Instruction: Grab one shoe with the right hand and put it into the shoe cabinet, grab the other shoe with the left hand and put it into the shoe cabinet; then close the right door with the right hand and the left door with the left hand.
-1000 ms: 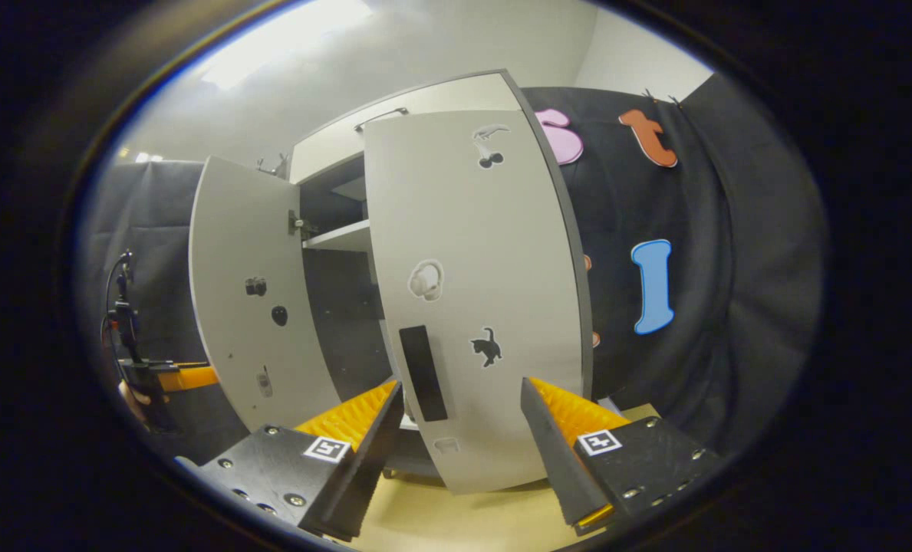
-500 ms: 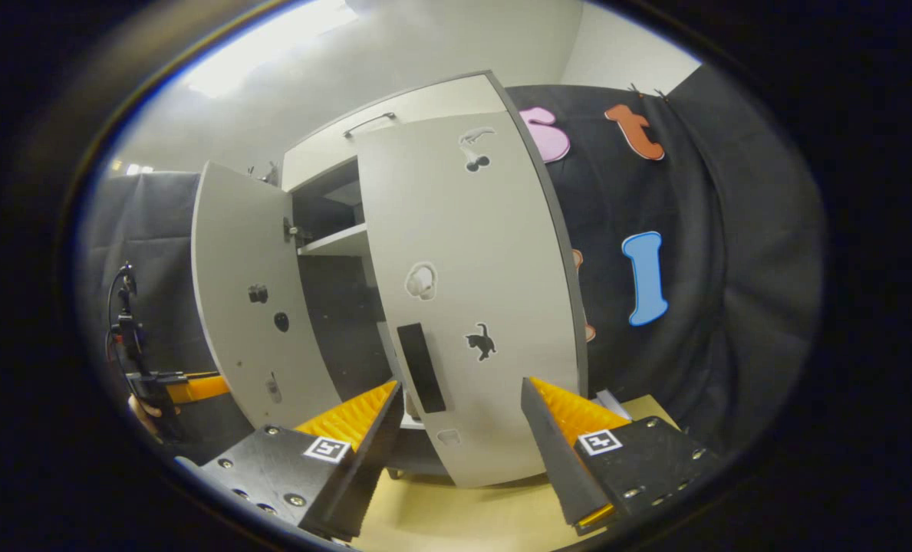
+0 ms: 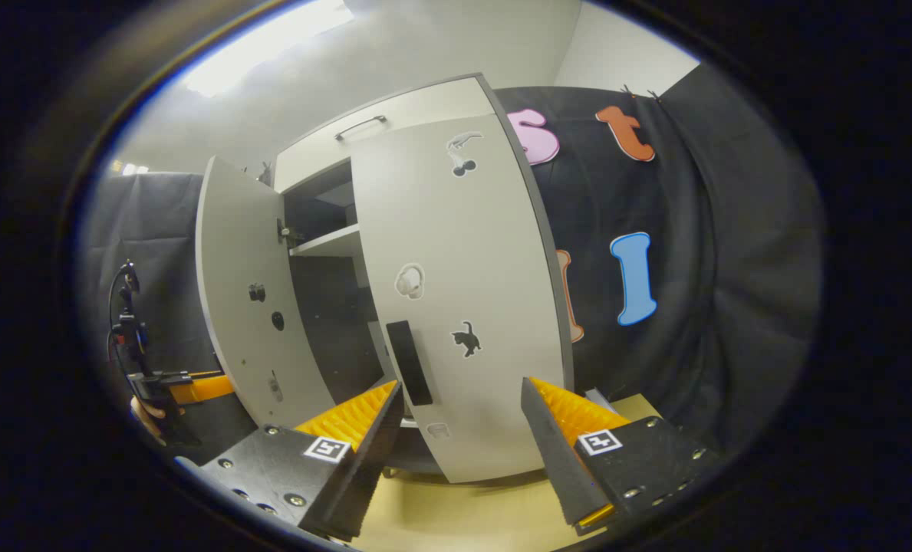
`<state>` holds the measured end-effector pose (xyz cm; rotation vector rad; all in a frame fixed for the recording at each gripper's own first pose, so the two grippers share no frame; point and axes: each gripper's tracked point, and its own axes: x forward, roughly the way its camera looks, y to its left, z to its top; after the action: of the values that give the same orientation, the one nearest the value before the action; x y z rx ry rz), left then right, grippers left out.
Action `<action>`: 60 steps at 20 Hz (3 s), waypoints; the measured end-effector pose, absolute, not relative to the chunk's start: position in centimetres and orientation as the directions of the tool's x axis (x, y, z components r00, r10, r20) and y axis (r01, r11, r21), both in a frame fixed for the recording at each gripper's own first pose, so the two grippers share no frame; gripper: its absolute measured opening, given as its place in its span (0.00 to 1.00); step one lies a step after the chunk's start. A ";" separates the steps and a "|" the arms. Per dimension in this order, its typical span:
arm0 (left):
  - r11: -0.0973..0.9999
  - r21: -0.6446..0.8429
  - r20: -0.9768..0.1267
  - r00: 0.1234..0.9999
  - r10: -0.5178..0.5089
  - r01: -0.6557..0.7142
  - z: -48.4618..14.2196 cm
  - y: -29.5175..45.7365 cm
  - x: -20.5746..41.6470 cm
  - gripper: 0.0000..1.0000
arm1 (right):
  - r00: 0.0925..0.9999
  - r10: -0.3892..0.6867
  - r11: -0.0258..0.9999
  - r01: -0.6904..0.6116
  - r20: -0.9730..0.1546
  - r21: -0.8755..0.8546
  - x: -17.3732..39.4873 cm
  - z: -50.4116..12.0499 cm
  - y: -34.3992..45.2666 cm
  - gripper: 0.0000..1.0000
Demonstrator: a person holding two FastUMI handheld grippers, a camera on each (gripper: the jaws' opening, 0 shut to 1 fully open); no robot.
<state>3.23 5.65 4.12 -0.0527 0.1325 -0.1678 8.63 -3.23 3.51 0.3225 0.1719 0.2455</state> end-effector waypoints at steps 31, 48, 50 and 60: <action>0.933 -0.120 -0.086 0.933 -0.349 0.338 3.0 -5.9 9.6 0.96 | 0.983 0.081 0.937 -0.019 -0.165 0.349 5.8 1.8 -13.6 0.92; 0.942 -0.110 -0.058 0.944 -0.325 0.317 5.0 -8.1 6.2 0.98 | 0.978 0.105 0.941 -0.039 -0.180 0.336 4.3 0.3 -14.0 0.92; 0.947 -0.104 -0.037 0.950 -0.309 0.304 6.0 -7.7 5.3 0.98 | 0.981 0.110 0.942 -0.050 -0.163 0.332 4.4 1.0 -13.6 0.92; 0.962 -0.062 0.045 0.964 -0.262 0.264 10.7 -8.1 -0.5 0.97 | 0.996 0.041 0.974 -0.022 -0.084 0.225 4.1 4.9 -12.5 0.92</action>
<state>-0.45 -8.06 10.66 -0.0676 -0.0364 -0.2665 4.10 -12.52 4.89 0.2256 0.0880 0.0319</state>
